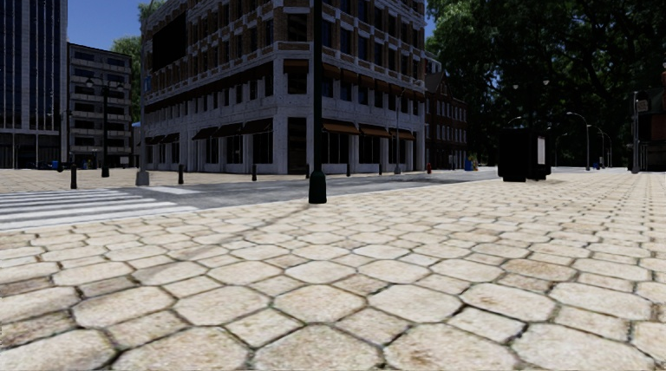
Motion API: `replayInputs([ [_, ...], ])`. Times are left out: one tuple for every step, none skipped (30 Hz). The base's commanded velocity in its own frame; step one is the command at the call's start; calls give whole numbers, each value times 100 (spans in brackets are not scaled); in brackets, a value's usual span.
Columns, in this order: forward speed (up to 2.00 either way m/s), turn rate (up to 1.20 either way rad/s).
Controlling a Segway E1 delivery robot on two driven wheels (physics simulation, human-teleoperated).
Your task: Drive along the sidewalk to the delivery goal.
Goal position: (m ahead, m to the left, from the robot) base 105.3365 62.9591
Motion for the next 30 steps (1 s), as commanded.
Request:
replayInputs([
  [187, 0],
  [186, 3],
  [186, 3],
  [186, 60],
  [186, 74],
  [186, 77],
  [186, 77],
  [186, 78],
  [186, 82],
  [186, 92],
  [186, 95],
  [186, 95],
  [186, 96],
  [186, 98],
  [186, 98],
  [186, 98],
  [186, 98],
  [186, 98],
  [186, 98],
  [186, 98],
  [186, 98],
  [186, 98],
  [186, 98],
  [186, 98],
  [186, 98],
  [186, 98],
  [186, 98],
  [187, 98],
  [188, 98],
  [188, 98],
])
